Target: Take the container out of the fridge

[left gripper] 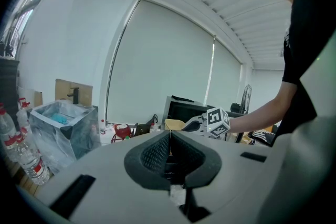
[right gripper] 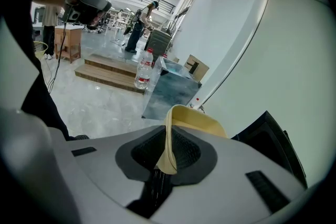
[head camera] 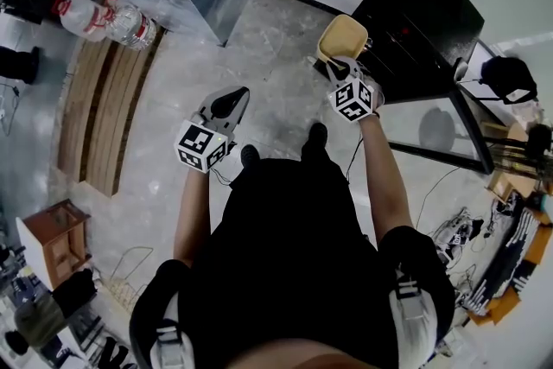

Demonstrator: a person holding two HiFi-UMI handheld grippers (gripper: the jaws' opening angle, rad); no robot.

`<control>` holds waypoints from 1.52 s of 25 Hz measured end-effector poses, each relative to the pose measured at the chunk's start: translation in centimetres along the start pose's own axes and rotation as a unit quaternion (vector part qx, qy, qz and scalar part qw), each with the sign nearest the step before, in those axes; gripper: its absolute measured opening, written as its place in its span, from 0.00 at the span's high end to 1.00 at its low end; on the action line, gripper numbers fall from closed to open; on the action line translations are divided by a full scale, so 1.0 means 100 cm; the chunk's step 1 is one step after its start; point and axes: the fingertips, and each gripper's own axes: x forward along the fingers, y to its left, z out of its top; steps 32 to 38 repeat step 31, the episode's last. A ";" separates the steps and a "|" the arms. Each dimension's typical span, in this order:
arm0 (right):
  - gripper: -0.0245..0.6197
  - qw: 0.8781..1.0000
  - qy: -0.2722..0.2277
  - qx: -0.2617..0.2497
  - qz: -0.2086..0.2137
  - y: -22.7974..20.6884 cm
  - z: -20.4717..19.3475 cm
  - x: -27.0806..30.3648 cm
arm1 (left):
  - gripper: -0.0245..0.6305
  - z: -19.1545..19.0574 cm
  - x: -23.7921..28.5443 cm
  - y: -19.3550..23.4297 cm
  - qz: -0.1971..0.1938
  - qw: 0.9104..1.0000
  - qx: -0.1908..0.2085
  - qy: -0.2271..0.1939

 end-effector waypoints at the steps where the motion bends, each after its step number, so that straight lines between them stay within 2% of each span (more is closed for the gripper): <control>1: 0.91 1.000 0.000 0.000 -0.001 0.000 0.000 -0.001 | 0.93 0.000 0.000 -0.001 -0.001 1.000 0.001 0.000; 38: 0.91 1.000 0.006 0.023 -0.003 0.009 -0.016 -0.013 | 0.93 -0.004 -0.005 -0.009 -0.008 1.000 0.005 0.004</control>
